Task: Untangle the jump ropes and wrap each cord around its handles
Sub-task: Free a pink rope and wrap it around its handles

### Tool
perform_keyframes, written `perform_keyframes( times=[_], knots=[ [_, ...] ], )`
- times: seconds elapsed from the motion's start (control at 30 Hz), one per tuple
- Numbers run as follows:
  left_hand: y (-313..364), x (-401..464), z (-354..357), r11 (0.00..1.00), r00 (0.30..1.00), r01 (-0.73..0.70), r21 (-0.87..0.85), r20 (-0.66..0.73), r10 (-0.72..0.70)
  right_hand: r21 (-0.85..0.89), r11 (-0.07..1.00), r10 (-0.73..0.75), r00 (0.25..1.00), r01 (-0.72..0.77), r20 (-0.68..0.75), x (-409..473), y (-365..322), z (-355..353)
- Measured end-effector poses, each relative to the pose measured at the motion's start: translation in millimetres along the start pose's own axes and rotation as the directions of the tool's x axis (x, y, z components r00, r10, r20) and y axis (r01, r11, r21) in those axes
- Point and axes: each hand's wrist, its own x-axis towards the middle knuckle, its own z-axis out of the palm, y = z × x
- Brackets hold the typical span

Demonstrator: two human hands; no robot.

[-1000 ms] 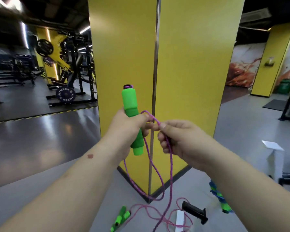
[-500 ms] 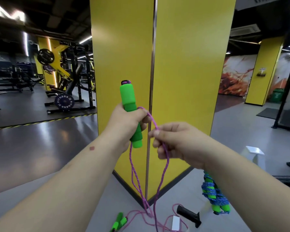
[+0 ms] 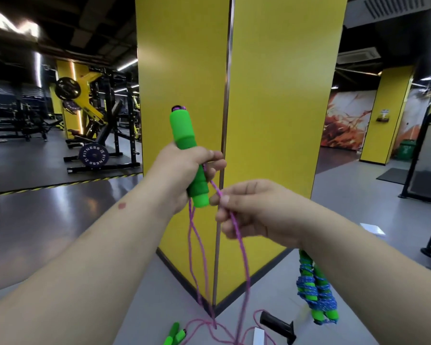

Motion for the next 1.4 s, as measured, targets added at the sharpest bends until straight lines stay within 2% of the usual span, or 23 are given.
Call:
perform_keyframes(
  times=[0.07, 0.13, 0.23, 0.3, 0.37, 0.43, 0.47, 0.53, 0.6, 0.67, 0.77, 0.83, 0.9, 0.93, 0.97, 1.0, 1.07, 1.17, 1.27, 1.33, 1.4],
  knots=[
    [-5, -10, -1, 0.998, 0.999, 0.018, 0.060, 0.045, -0.021, 0.034, 0.984, -0.168, 0.968, 0.177, -0.185, 7, -14, -1],
    [-14, -25, 2, 0.998, 0.989, 0.064, 0.020, 0.130, -0.066, 0.089, 0.944, -0.275, 0.905, 0.319, -0.325, 19, -31, -5],
    [-22, -36, 10, 0.998, 0.975, 0.062, -0.027, 0.214, -0.055, 0.042, 0.941, -0.289, 0.863, 0.336, -0.414, 32, -42, -5],
    [-17, -31, 13, 1.000, 0.983, 0.009, -0.016, 0.184, -0.006, 0.140, 0.958, -0.190, 0.918, 0.252, -0.349, 30, -35, 2],
    [-7, -21, 10, 1.000, 0.996, -0.026, 0.011, 0.083, 0.025, 0.243, 0.968, -0.026, 0.988, 0.063, -0.155, 17, -23, 8],
    [1, -8, 1, 0.997, 0.999, -0.053, 0.059, 0.001, 0.053, 0.153, 0.984, 0.087, 0.995, -0.092, 0.039, 1, -11, 8],
    [2, -4, -4, 0.993, 0.998, -0.064, 0.096, -0.017, 0.066, 0.089, 0.992, 0.087, 0.995, -0.090, 0.045, -4, -8, 6],
    [-2, -5, -9, 0.992, 0.999, -0.045, 0.120, -0.012, 0.047, 0.056, 0.997, -0.041, 0.995, 0.047, -0.096, -1, -12, 3],
    [-13, -20, -8, 0.999, 0.997, 0.029, 0.031, 0.067, -0.031, 0.122, 0.967, -0.185, 0.949, 0.221, -0.255, 10, -27, 2],
    [-25, -37, -1, 0.997, 0.986, 0.072, -0.038, 0.156, -0.065, 0.134, 0.934, -0.275, 0.904, 0.333, -0.328, 25, -41, 1],
    [-30, -43, 9, 0.999, 0.983, -0.026, 0.024, 0.185, 0.021, 0.032, 0.952, -0.269, 0.881, 0.305, -0.388, 44, -42, 2],
    [-21, -34, 9, 0.994, 0.987, -0.096, 0.045, 0.136, 0.089, 0.122, 0.971, -0.159, 0.936, 0.206, -0.314, 40, -32, 8],
    [-8, -19, 1, 0.992, 0.993, -0.113, 0.059, 0.024, 0.112, 0.235, 0.972, 0.026, 0.995, -0.002, -0.097, 24, -18, 13],
    [-2, -10, -4, 0.991, 0.993, -0.116, 0.067, -0.024, 0.118, 0.207, 0.974, 0.086, 0.996, -0.088, 0.018, 14, -11, 14],
    [3, -3, -10, 0.991, 0.991, -0.117, 0.066, -0.058, 0.121, 0.141, 0.984, 0.101, 0.991, -0.112, 0.084, 7, -5, 14],
    [5, 2, -15, 0.992, 0.990, -0.112, 0.059, -0.079, 0.116, 0.085, 0.993, 0.076, 0.994, -0.083, 0.081, 4, -3, 13],
    [3, -1, -21, 0.997, 0.995, -0.066, 0.043, -0.077, 0.070, 0.060, 0.996, -0.057, 0.996, 0.060, -0.065, 9, -10, 11],
    [-17, -30, -14, 0.998, 0.996, 0.058, -0.024, 0.068, -0.056, 0.100, 0.952, -0.253, 0.925, 0.290, -0.282, 29, -35, 9],
    [-26, -44, -1, 0.999, 0.987, 0.045, -0.018, 0.156, -0.041, 0.068, 0.948, -0.266, 0.892, 0.311, -0.366, 46, -40, 10],
    [-18, -34, -1, 1.000, 0.995, 0.007, -0.027, 0.098, -0.004, 0.204, 0.962, -0.124, 0.954, 0.183, -0.274, 42, -31, 14],
    [-5, -19, -7, 0.998, 1.000, -0.006, -0.056, 0.028, 0.008, 0.270, 0.962, 0.049, 0.999, -0.044, -0.010, 26, -18, 16]
  ],
)
